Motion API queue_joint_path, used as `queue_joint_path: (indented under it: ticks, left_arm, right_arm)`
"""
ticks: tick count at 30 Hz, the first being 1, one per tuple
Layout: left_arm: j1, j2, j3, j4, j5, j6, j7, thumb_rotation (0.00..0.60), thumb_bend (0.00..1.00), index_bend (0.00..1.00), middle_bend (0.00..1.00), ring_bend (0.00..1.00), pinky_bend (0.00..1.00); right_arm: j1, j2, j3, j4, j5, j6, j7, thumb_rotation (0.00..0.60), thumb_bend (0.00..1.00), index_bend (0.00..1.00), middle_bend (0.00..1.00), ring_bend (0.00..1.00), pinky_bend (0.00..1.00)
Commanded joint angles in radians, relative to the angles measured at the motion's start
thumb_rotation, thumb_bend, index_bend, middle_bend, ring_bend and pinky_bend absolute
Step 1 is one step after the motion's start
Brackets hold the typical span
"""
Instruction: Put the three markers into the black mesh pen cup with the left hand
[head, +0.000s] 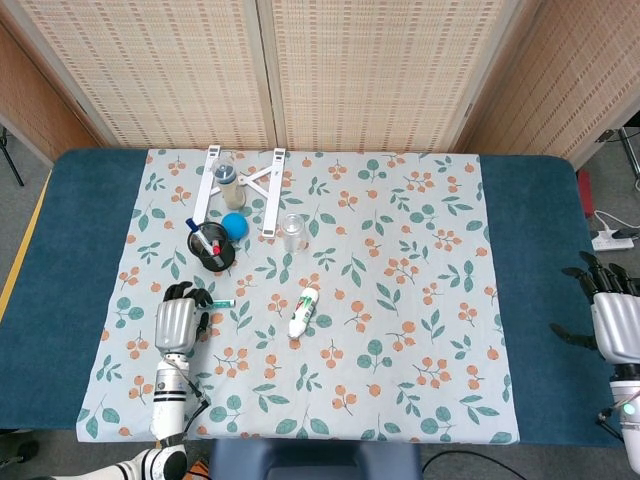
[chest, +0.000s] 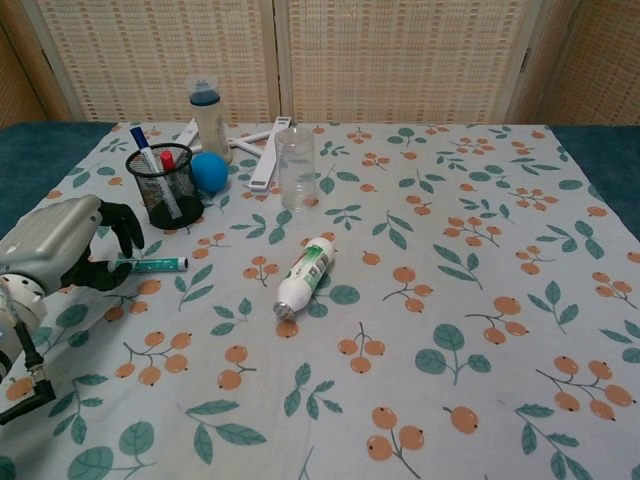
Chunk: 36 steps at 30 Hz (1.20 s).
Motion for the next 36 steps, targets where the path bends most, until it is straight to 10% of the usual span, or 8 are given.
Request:
queue_joint_path:
  ticks: [1, 36]
  left_arm:
    - [-0.012, -0.012, -0.014, 0.001, 0.000, -0.004, 0.030, 0.600, 0.34, 0.51, 0.48, 0.22, 0.22]
    - [-0.075, -0.106, -0.078, 0.148, -0.056, -0.107, 0.090, 0.600, 0.34, 0.44, 0.40, 0.22, 0.22]
  right_arm:
    - [0.001, -0.001, -0.001, 0.001, 0.001, -0.003, -0.001, 0.600, 0.02, 0.26, 0.07, 0.18, 0.09]
    - [0.002, 0.004, 0.003, 0.007, 0.016, -0.013, 0.011, 0.600, 0.02, 0.26, 0.07, 0.18, 0.09]
